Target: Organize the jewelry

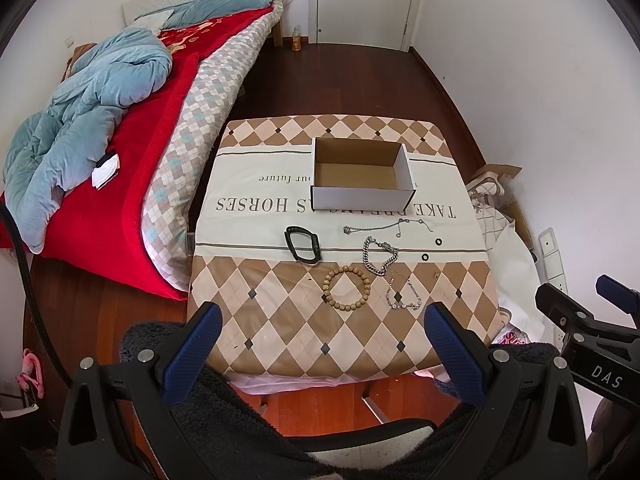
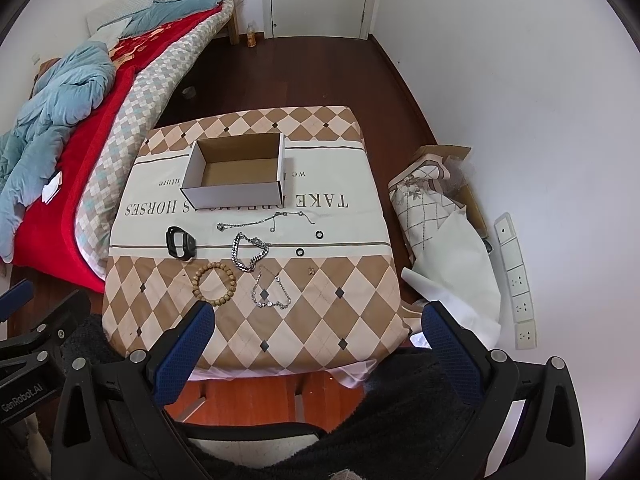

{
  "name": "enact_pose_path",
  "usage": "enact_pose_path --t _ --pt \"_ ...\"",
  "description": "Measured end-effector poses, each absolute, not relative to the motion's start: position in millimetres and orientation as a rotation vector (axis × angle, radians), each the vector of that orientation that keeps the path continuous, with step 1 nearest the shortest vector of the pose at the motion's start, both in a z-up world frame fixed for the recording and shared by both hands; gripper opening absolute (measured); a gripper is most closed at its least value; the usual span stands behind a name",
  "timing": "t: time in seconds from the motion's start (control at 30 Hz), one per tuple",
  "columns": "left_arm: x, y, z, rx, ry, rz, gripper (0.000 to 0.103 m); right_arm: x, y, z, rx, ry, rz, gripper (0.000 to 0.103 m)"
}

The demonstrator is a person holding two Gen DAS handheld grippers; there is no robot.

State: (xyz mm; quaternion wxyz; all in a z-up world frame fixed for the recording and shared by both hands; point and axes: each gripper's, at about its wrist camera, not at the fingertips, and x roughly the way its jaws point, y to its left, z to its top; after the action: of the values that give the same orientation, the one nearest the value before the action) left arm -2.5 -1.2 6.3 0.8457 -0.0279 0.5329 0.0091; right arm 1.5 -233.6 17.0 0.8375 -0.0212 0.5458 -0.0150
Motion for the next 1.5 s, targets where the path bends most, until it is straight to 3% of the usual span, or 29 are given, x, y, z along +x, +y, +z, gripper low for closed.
enact_pose_path --t 1.5 --pt "-3 -7 20 -0.050 1.102 0.022 0.103 -6 -230 34 -0.050 1.119 -0.035 0.103"
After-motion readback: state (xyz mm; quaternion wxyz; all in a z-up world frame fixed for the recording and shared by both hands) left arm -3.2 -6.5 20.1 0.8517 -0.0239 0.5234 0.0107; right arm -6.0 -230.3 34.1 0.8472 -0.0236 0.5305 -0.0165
